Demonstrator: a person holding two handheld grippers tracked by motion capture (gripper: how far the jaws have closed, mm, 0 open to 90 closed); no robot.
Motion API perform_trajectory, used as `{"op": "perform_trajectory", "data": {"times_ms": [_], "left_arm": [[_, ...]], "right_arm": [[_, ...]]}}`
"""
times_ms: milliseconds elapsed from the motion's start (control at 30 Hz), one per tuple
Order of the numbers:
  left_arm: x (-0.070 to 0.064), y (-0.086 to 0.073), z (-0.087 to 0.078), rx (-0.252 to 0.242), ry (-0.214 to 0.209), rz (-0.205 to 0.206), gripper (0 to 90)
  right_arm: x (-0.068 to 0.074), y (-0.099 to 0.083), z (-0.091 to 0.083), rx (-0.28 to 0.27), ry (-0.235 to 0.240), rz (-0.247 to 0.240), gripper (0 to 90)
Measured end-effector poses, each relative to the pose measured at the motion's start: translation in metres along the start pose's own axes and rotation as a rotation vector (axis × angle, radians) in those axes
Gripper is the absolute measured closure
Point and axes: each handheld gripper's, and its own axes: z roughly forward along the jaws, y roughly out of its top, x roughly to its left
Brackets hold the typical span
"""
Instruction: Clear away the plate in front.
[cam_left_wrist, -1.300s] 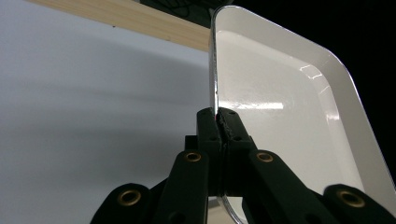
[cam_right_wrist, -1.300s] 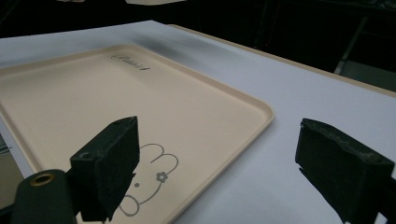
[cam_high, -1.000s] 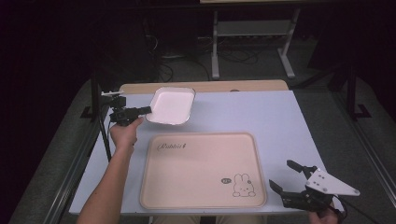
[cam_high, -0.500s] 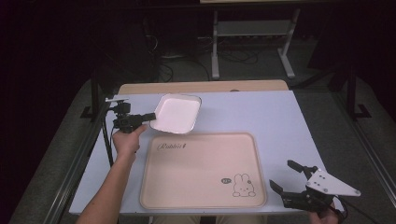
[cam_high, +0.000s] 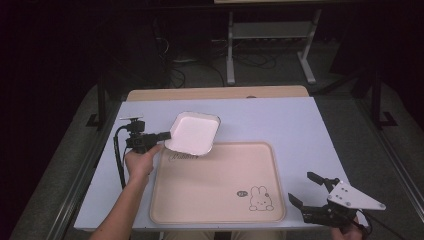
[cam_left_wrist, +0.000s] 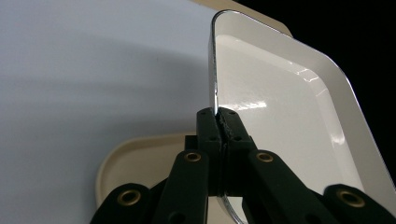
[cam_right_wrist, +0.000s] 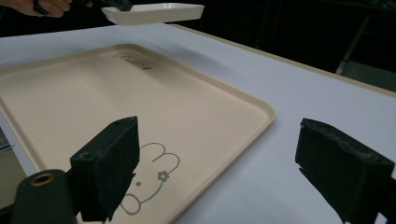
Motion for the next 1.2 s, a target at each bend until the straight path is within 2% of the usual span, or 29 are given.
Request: {"op": "perform_trajectory", "data": {"times_ms": [233,333,567,1200], "left_arm": [[0.002,-0.012,0.002,0.017,0.016,-0.011,88.9],[-0.003,-0.019,0.003,0.008,0.036,0.018,88.8],[-0.009,-0.030,0.005,0.018,0.045,0.041,88.8],[-0.020,-0.064,0.012,0.069,0.030,0.010,88.8]], "right_arm": [[0.000,0.000,0.001,0.002,0.008,-0.005,12.9],[0.001,0.000,0.001,0.003,0.012,-0.007,12.9],[0.001,0.001,0.001,0.002,0.016,-0.013,12.9],[0.002,0.001,0.001,0.003,0.020,-0.015,12.9]]}}
